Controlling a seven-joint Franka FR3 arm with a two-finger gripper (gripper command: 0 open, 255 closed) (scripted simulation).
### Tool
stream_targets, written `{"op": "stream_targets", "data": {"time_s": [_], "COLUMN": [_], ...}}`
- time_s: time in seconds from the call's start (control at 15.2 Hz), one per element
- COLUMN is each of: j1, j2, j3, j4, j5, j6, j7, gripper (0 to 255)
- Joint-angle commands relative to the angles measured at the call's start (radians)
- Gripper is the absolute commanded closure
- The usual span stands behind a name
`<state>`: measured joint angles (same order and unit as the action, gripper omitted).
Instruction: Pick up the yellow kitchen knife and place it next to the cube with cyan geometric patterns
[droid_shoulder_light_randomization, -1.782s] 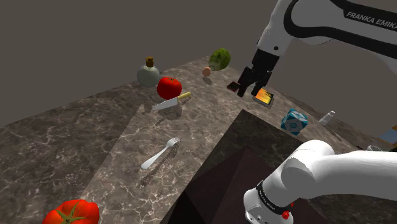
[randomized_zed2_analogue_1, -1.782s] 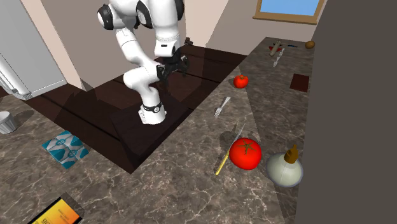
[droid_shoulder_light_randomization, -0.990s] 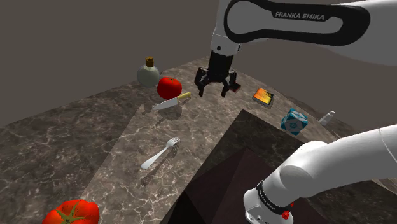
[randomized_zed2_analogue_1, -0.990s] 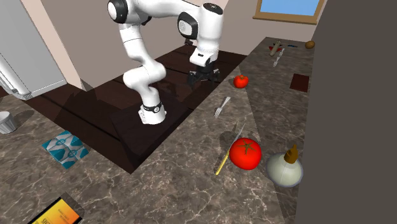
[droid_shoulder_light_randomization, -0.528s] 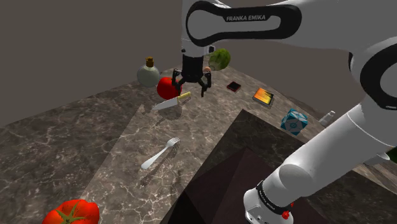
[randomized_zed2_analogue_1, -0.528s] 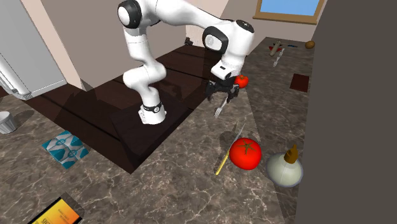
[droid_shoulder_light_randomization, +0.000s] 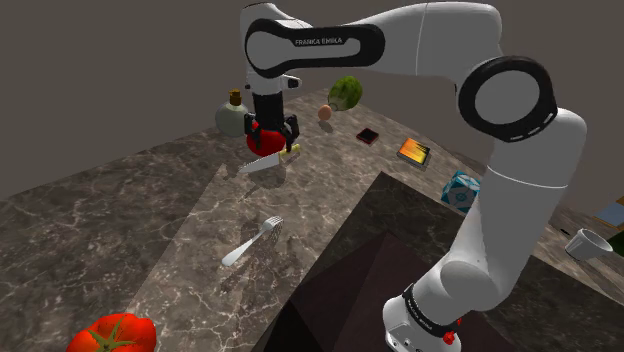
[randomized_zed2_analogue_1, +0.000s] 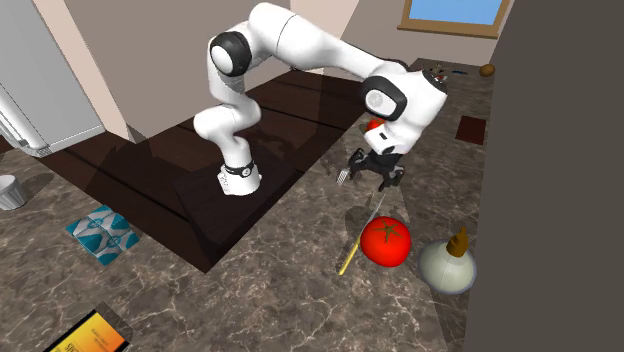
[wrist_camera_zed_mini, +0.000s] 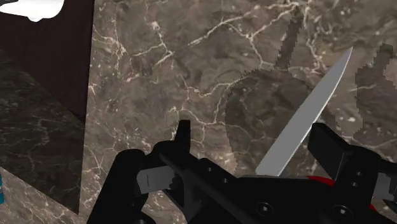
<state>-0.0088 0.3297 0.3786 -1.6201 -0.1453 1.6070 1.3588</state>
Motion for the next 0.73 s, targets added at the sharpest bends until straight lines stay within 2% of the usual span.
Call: {"op": "stream_targets", "data": {"time_s": [0.0, 0.33, 0.66], "j1": [0.025, 0.088, 0.070], "j2": [0.106, 0.367, 0.335], "j3": [-0.019, -0.084, -0.083], "j4": [0.116, 0.445, 0.328], "j5": [-0.032, -0.078, -0.074], "j6": [-0.042, -0.172, -0.089], "j7": [0.080, 0.218, 0.224], "gripper": [0, 0, 0]}}
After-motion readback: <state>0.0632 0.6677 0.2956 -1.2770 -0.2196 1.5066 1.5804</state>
